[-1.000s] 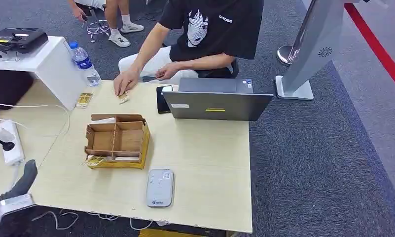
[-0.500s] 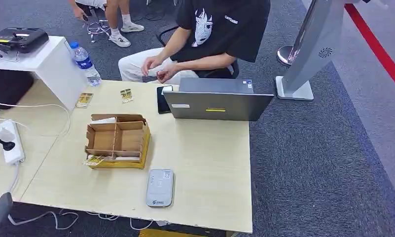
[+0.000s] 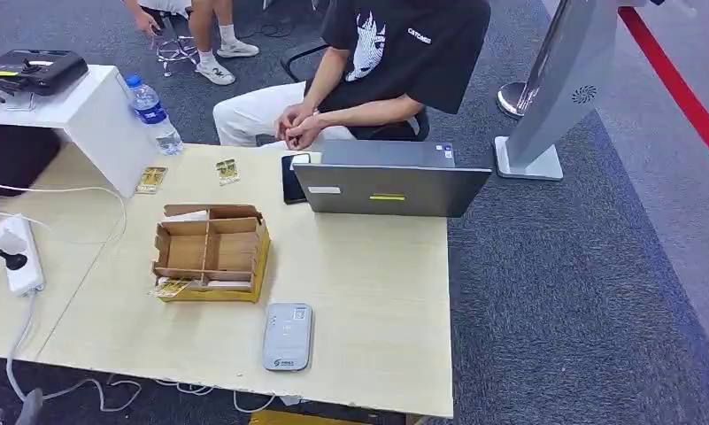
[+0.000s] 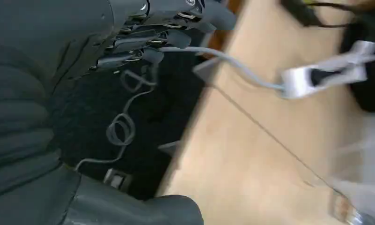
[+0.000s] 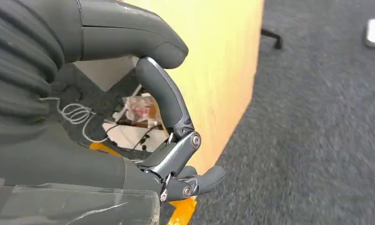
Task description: Pass the card to the sensor for recognition and then transmit it.
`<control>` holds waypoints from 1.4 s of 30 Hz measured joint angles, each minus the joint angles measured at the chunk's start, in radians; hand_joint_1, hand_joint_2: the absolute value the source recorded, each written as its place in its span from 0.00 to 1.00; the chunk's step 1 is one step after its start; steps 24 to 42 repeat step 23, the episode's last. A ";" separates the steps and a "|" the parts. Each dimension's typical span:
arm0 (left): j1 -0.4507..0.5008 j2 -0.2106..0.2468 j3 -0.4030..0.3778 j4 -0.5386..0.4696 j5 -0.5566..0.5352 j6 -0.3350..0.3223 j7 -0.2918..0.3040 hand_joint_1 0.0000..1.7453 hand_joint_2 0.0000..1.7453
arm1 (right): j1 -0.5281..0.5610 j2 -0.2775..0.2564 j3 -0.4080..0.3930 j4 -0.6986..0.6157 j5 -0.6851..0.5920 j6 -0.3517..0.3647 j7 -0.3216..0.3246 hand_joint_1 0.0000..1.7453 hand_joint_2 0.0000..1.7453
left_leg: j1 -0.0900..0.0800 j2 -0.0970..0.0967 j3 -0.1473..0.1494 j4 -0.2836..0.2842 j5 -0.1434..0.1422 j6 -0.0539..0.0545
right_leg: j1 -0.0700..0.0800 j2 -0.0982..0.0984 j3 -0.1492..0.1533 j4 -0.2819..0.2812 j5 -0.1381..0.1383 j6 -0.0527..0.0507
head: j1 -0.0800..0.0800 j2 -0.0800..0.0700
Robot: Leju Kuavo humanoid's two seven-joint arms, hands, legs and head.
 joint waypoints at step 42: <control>-0.124 0.217 0.193 0.879 -0.066 0.343 -0.045 1.00 1.00 | -0.017 0.000 -0.130 0.060 0.100 0.128 0.014 1.00 1.00 | 0.000 -0.002 0.000 0.000 0.000 0.000 | 0.000 -0.002 0.001 0.000 0.000 0.000 | 0.000 0.000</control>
